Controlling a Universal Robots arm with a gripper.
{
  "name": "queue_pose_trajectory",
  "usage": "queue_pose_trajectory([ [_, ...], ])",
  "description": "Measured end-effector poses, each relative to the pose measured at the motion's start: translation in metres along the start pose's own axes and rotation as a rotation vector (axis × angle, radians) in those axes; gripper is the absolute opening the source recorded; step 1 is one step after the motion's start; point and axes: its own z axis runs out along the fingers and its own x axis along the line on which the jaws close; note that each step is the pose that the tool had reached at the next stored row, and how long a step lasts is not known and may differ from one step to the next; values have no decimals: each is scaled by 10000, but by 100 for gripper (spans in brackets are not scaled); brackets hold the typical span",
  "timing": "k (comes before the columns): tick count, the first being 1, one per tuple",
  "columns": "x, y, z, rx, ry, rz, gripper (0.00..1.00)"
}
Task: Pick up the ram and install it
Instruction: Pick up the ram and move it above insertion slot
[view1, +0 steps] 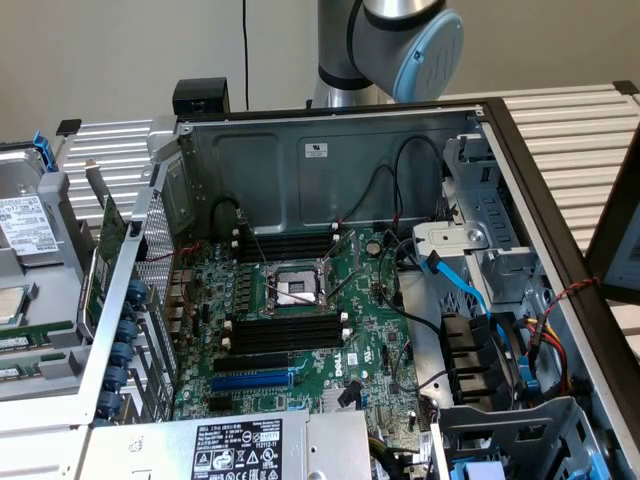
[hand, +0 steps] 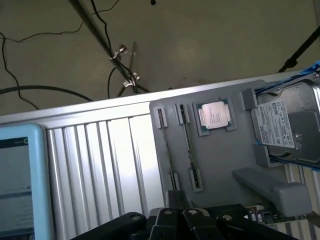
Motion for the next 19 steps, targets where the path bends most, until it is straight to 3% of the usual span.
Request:
queue_pose_trajectory([
  [6, 2, 6, 87, -1, 19, -324, 10],
  [13, 0, 13, 117, -3, 69, -1251, 10],
  [19, -11, 44, 146, 51, 82, -1586, 10],
])
